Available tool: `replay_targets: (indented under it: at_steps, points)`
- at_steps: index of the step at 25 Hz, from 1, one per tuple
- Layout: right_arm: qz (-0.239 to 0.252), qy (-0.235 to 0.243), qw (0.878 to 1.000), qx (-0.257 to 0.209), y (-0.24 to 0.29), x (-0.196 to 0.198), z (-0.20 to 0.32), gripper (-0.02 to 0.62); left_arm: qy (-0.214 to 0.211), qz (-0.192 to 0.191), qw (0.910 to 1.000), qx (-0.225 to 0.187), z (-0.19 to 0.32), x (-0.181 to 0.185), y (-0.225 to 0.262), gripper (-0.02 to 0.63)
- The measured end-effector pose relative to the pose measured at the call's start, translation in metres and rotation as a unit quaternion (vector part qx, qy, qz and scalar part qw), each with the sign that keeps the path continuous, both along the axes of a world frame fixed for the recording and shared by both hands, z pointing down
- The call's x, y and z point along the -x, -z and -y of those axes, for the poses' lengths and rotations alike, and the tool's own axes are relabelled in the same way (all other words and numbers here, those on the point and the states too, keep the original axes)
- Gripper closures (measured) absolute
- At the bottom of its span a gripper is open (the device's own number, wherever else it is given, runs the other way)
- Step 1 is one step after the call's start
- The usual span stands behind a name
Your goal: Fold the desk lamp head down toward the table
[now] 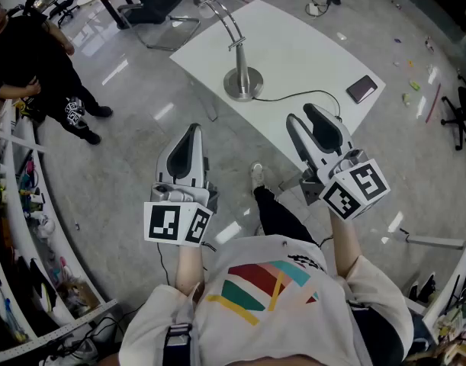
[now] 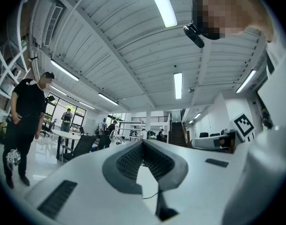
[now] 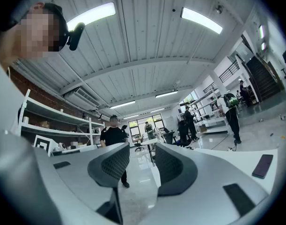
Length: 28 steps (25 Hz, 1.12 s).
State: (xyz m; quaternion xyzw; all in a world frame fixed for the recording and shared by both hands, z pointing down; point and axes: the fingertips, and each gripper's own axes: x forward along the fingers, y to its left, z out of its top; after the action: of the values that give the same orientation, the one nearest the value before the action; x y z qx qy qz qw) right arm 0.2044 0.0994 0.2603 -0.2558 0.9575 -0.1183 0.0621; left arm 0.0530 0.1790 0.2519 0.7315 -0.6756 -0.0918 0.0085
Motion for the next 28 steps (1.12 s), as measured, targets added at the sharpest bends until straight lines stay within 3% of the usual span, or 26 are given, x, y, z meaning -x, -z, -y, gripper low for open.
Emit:
replay_targets:
  at_steps: [3,7,10,13,18,20,24,27,28]
  points:
    - [0.013,-0.002,1.0,-0.004,-0.005,0.021,0.051,0.439,0.003,0.004,1.0,-0.008,0.062,0.026,-0.008,0.56]
    - [-0.007,0.001,1.0,0.0,-0.022,0.045,0.115,0.439,0.011,-0.004,0.9997,-0.022,0.144,0.057,-0.007,0.56]
    - [0.0,0.017,1.0,0.006,-0.024,0.069,0.173,0.439,0.008,0.032,0.999,-0.03,0.213,0.074,0.001,0.56]
    - [0.011,0.041,0.999,0.015,-0.022,0.101,0.221,0.439,-0.005,0.064,0.9979,-0.005,0.27,0.085,-0.004,0.558]
    - [-0.024,0.075,0.997,-0.014,-0.009,0.163,0.263,0.439,-0.02,0.102,0.9946,-0.002,0.316,0.11,0.002,0.552]
    - [-0.05,0.078,0.995,-0.02,-0.012,0.192,0.271,0.439,-0.047,0.103,0.9935,-0.006,0.327,0.124,0.003,0.445]
    - [-0.099,0.063,0.993,-0.023,-0.021,0.24,0.283,0.439,-0.053,0.108,0.9926,-0.014,0.351,0.162,0.005,0.443]
    - [-0.151,0.038,0.987,-0.028,-0.03,0.26,0.296,0.439,-0.09,0.106,0.9901,-0.018,0.371,0.173,0.007,0.443]
    - [-0.163,0.035,0.986,-0.025,-0.034,0.262,0.297,0.439,-0.107,0.124,0.9865,-0.012,0.374,0.171,0.003,0.445]
